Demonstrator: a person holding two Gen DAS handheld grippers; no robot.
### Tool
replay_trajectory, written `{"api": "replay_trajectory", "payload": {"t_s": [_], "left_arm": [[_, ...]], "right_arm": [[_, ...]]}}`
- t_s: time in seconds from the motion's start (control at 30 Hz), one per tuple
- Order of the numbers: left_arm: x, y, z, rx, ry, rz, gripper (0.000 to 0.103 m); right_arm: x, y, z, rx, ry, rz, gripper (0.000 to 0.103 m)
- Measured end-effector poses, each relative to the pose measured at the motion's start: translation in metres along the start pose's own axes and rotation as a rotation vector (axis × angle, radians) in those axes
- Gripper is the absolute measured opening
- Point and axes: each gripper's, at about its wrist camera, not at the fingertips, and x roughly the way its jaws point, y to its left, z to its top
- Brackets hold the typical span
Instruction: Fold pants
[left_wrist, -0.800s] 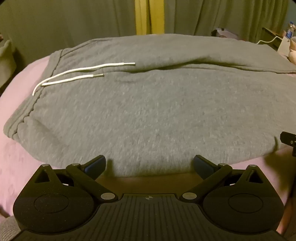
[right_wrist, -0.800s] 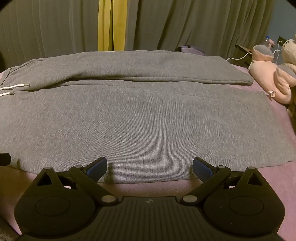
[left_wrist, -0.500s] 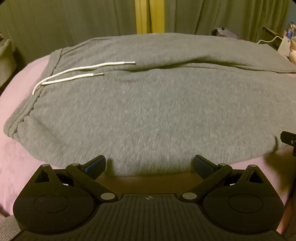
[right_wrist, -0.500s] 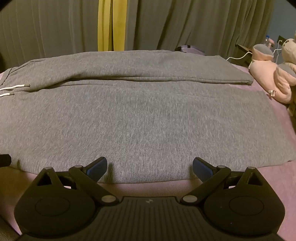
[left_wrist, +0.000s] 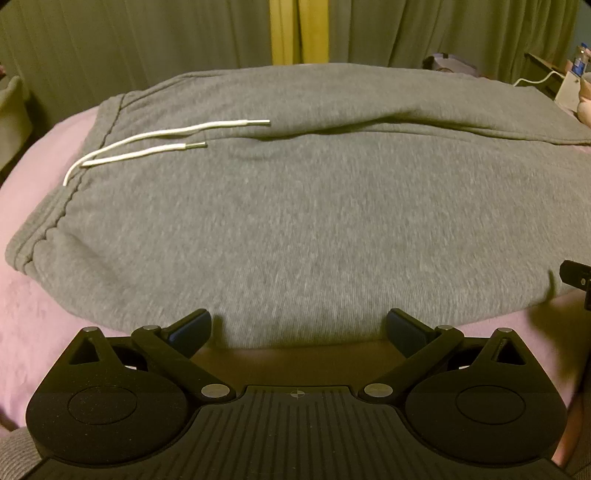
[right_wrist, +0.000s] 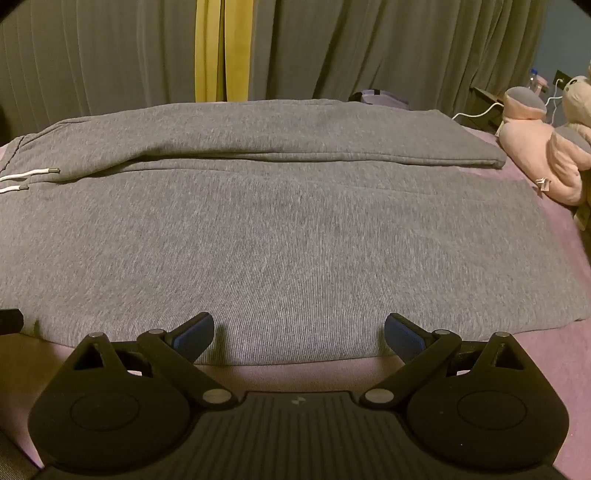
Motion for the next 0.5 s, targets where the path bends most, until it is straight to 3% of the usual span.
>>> {"api": "replay_trajectory", "payload": {"t_s": [0.5], "left_arm": [[0.0003,0.0008,0.0005,-0.002,0.005,-0.002,0.103]], "right_arm": [[0.0004,-0.0003,0.0002,0.001,0.002,0.001,0.099]]}}
